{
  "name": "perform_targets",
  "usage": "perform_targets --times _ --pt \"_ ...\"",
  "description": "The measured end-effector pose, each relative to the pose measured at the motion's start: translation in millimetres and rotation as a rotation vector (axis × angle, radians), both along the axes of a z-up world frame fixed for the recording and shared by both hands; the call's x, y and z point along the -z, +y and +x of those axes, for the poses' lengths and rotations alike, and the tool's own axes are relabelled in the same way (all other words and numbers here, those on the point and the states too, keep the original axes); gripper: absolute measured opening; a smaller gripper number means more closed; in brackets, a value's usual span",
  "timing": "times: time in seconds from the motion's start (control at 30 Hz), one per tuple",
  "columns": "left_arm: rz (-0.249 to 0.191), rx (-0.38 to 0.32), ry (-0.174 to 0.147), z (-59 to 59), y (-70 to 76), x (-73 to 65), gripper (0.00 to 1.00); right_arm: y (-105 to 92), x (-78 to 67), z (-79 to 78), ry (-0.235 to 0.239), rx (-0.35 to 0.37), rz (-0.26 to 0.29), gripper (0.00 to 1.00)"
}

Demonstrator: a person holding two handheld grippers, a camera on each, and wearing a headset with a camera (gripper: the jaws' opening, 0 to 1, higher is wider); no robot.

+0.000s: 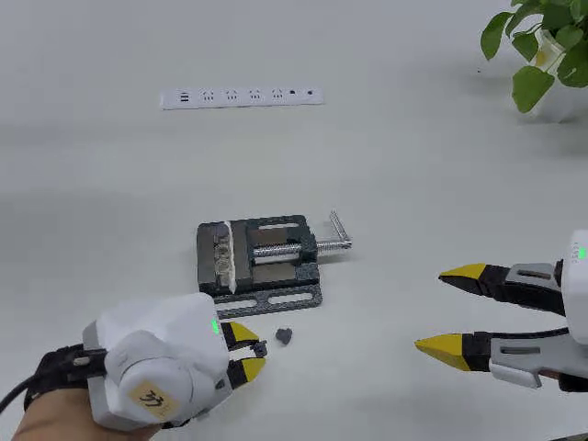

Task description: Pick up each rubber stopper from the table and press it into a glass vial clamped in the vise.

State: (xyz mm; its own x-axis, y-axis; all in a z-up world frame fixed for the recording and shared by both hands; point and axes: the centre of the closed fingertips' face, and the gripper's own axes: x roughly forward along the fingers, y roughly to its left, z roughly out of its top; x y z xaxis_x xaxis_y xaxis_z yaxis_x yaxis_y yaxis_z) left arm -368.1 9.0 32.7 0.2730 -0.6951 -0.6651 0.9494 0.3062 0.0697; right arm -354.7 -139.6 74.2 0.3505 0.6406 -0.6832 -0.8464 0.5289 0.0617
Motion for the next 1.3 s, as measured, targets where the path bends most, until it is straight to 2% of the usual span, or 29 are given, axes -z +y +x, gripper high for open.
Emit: perform_targets --times 0.03,0.1,0.17,0.23,0.3,0.37,0.43,0.47,0.53,0.6,0.7,0.73,0.8,0.97,1.03,1.1,1.13,1.17,1.2,1.23,1.27,1.3 --pt "-0.003 0.012 -0.009 0.0 -0.3 -3.7 0.06 2.9 -2.4 -0.3 0.004 -0.007 0.013 0.44" --pt "-0.036 0.048 -0.023 -2.5 -5.8 -17.7 0.06 9.9 -8.8 0.2 0.016 -0.011 0.046 0.42" --pt "-0.046 0.073 -0.038 -3.3 -8.3 -28.8 0.06 20.3 -16.0 -3.6 0.068 -0.013 0.098 0.39" --pt "-0.068 0.095 -0.047 -5.2 -11.5 -41.1 0.06 27.6 -24.1 -3.3 0.074 -0.032 0.128 0.36" --pt "-0.085 0.126 -0.058 -7.5 -15.0 -52.2 0.06 36.7 -31.5 -6.6 0.115 -0.045 0.153 0.34" --pt "-0.100 0.146 -0.064 -9.4 -17.0 -60.7 0.06 43.1 -38.3 -6.8 0.118 -0.065 0.165 0.33" --pt "-0.125 0.185 -0.072 -13.3 -20.7 -71.9 0.06 53.4 -49.4 -9.5 0.162 -0.078 0.229 0.32" --pt "-0.131 0.199 -0.079 -14.5 -21.5 -77.8 0.06 53.4 -50.5 -7.8 0.197 -0.091 0.261 0.31" --pt "-0.146 0.233 -0.092 -17.8 -24.1 -87.3 0.06 62.2 -61.3 -11.8 0.216 -0.125 0.288 0.30" --pt "-0.160 0.262 -0.100 -21.8 -26.2 -98.5 0.06 69.5 -72.1 -14.9 0.256 -0.158 0.324 0.29" --pt "-0.170 0.311 -0.121 -28.1 -29.0 -112.9 0.06 81.1 -91.1 -21.3 0.330 -0.216 0.406 0.26" --pt "-0.180 0.327 -0.126 -30.5 -30.2 -119.9 0.06 85.5 -97.4 -26.5 0.369 -0.245 0.425 0.25" --pt "-0.201 0.360 -0.133 -35.9 -32.5 -133.1 0.06 91.6 -105.0 -32.1 0.397 -0.293 0.438 0.25" --pt "-0.227 0.451 -0.154 -50.0 -36.2 -160.5 0.06 101.2 -121.2 -45.9 0.510 -0.392 0.481 0.25" --pt "-0.242 0.475 -0.150 -54.4 -37.2 -168.7 0.06 101.4 -124.5 -48.6 0.531 -0.434 0.485 0.25" --pt "-0.255 0.502 -0.153 -58.4 -38.4 -177.6 0.06 106.1 -131.7 -59.7 0.576 -0.488 0.498 0.24" --pt "-0.267 0.515 -0.145 -61.3 -39.1 -182.3 0.06 109.5 -134.2 -64.2 0.595 -0.502 0.501 0.24" --pt "-0.271 0.524 -0.145 -62.5 -39.4 -185.2 0.06 112.1 -137.2 -66.3 0.591 -0.521 0.513 0.24" --pt "-0.273 0.534 -0.151 -63.4 -39.8 -187.7 0.06 113.0 -141.3 -68.5 0.610 -0.539 0.533 0.24" --pt "-0.275 0.548 -0.145 -65.7 -39.8 -190.7 0.06 114.8 -147.0 -72.0 0.653 -0.548 0.557 0.24" --pt "-0.278 0.556 -0.143 -66.9 -40.0 -193.0 0.06 115.2 -150.2 -73.6 0.667 -0.562 0.571 0.24" --pt "-0.288 0.568 -0.140 -68.5 -40.3 -196.8 0.06 115.7 -152.4 -73.5 0.656 -0.578 0.577 0.23"
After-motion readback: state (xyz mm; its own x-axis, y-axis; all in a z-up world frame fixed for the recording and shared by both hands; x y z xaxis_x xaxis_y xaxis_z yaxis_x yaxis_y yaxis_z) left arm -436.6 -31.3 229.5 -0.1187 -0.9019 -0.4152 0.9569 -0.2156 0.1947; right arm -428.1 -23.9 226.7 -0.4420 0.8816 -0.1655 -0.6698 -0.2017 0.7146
